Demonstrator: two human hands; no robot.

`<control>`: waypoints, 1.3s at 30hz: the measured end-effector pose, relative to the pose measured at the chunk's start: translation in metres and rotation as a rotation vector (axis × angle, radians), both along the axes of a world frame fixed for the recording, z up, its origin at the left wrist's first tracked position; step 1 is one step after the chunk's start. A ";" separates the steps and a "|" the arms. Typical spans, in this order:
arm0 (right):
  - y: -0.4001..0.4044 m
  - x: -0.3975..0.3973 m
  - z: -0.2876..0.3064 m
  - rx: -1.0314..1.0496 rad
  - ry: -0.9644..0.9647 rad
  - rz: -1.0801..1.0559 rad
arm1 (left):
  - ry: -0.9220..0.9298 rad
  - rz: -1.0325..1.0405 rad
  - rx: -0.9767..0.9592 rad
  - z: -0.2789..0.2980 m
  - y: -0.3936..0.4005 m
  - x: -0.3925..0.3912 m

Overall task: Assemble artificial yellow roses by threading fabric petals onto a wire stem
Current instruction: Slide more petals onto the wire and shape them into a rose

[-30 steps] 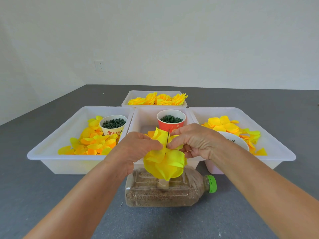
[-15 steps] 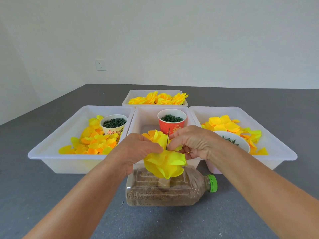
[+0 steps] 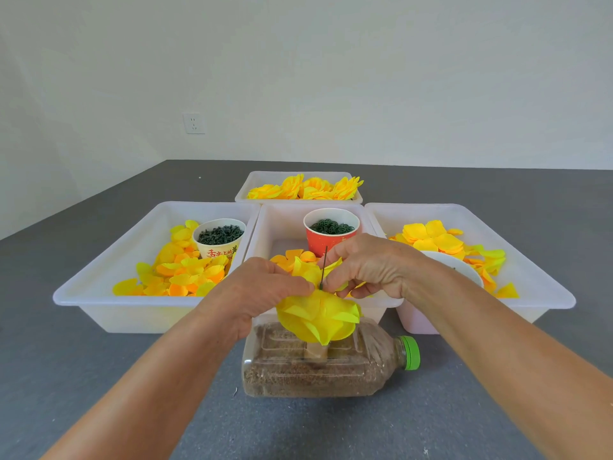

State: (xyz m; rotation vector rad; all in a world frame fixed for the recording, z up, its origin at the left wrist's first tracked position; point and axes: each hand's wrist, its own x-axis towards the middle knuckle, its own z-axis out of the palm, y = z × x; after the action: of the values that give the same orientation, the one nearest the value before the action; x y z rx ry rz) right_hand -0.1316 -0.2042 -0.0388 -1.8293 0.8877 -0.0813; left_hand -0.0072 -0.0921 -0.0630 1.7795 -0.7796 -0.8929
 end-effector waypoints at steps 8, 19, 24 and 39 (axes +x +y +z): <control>-0.004 0.001 -0.013 0.162 -0.029 -0.029 | -0.038 -0.003 0.007 -0.004 0.001 0.001; 0.005 -0.006 -0.022 0.250 -0.131 -0.134 | -0.181 -0.049 0.015 -0.003 0.006 0.001; 0.010 -0.027 -0.013 -0.130 -0.310 -0.115 | -0.181 -0.036 0.029 -0.001 0.005 0.000; 0.031 -0.065 -0.019 -1.025 -0.309 0.320 | -0.190 -0.025 0.016 0.001 0.008 0.000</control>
State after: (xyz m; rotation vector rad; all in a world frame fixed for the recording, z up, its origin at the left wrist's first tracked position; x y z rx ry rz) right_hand -0.1965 -0.1737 -0.0576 -2.7711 0.3043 -0.7008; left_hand -0.0070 -0.0841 -0.0617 1.8917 -0.9196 -0.7551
